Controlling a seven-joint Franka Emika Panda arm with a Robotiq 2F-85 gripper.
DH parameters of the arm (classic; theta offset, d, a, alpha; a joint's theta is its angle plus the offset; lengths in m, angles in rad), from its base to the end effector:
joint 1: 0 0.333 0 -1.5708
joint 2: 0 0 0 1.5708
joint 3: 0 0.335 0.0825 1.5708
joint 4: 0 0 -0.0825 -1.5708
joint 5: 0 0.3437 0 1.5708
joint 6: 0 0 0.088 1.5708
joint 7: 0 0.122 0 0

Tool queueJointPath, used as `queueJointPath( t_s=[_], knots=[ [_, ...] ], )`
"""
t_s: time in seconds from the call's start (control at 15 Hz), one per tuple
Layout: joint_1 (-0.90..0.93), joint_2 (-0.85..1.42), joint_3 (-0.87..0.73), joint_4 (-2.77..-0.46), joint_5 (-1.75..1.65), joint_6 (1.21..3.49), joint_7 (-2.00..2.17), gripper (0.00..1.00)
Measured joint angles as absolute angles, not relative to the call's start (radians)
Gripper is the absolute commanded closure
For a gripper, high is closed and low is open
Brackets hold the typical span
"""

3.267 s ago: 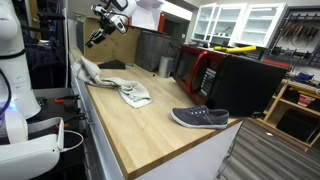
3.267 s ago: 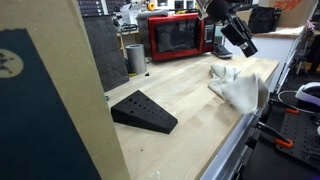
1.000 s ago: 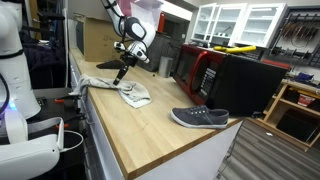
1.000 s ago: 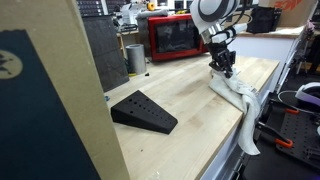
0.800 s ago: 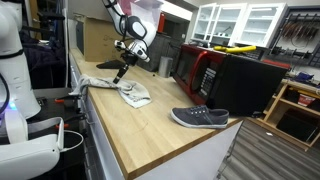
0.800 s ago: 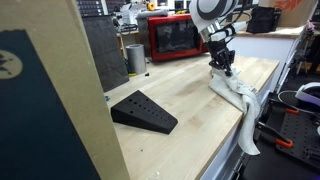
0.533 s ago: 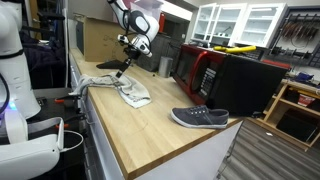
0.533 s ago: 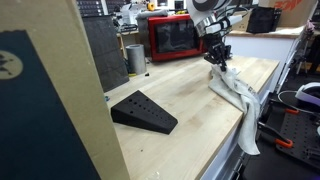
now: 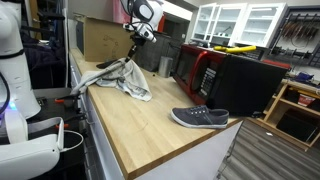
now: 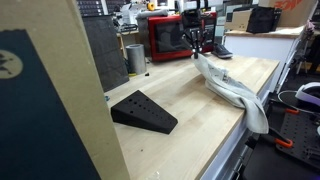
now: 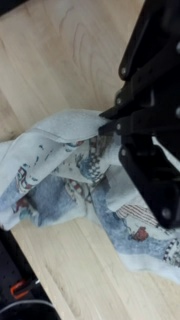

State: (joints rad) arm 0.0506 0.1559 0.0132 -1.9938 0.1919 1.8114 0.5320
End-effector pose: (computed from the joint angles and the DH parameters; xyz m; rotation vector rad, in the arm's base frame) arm 0.5076 0.0509 0.3894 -2.9046 0.8129 0.5723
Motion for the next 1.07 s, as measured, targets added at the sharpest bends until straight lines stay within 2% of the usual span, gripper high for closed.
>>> queueJointPath(
  t_s=[0.4,0.53,0.8,1.07],
  knots=[
    [0.083,0.165,0.031,-1.960,0.256,2.086,0.637,0.98],
    [0.085,0.178,0.031,-1.948,0.256,2.152,0.672,0.68],
    [0.084,0.210,0.027,-1.933,0.256,2.242,0.717,0.39],
    [0.071,0.217,0.025,-1.931,0.256,2.208,0.710,0.10]
  ],
)
